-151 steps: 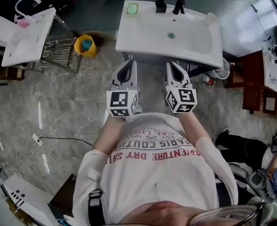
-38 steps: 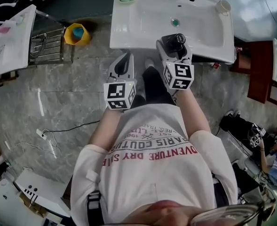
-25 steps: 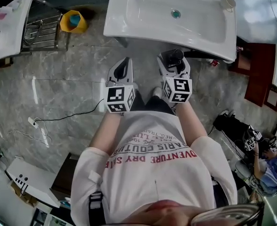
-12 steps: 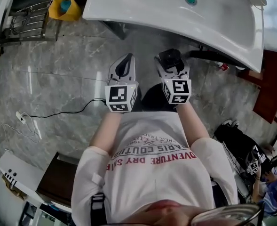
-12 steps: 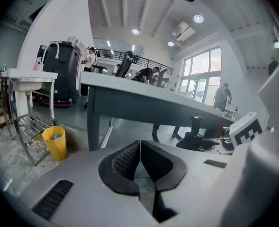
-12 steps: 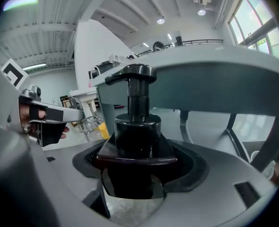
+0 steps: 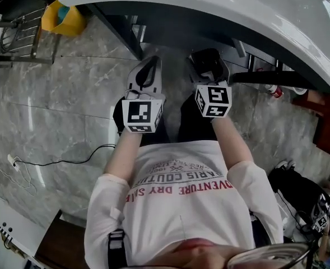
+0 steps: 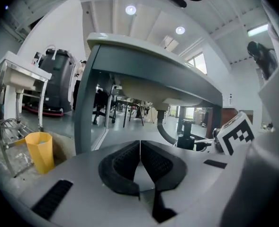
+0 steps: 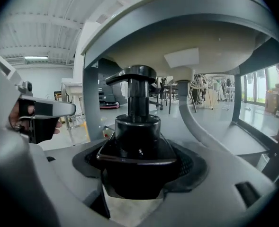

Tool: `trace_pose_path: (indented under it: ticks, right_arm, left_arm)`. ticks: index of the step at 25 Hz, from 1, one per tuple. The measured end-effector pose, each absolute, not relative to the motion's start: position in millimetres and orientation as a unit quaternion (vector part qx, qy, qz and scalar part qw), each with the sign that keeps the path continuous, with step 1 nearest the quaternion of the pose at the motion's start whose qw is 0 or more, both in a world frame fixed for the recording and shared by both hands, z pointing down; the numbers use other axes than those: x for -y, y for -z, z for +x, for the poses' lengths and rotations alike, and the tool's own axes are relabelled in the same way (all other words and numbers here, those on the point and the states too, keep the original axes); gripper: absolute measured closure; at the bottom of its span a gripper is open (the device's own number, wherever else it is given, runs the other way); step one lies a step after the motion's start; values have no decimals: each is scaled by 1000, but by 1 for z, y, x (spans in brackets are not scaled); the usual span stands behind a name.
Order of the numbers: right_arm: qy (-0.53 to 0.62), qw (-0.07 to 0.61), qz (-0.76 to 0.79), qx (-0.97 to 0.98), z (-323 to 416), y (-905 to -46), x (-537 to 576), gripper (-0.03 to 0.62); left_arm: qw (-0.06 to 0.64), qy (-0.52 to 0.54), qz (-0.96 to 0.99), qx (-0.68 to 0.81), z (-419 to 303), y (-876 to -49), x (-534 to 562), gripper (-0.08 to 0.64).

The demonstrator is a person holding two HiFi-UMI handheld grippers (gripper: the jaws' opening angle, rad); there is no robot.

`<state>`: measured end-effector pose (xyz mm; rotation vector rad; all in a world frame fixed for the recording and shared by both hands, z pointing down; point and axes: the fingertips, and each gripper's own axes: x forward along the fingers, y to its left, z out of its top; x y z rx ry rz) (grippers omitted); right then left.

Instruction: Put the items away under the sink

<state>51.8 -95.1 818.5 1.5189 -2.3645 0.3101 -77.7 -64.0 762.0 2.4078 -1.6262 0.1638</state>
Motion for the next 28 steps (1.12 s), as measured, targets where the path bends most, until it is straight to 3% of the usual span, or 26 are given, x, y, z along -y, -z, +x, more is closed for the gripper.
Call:
trace_pose_path:
  ticks: [3, 28]
  right_arm:
    - [-94, 152, 540, 822, 52, -831, 108, 218]
    - [-87, 136, 646, 746, 74, -843, 241, 218]
  left_arm:
    - [95, -47, 829, 549, -73, -770, 64, 532]
    - [123, -82, 822, 550, -94, -814, 64, 532]
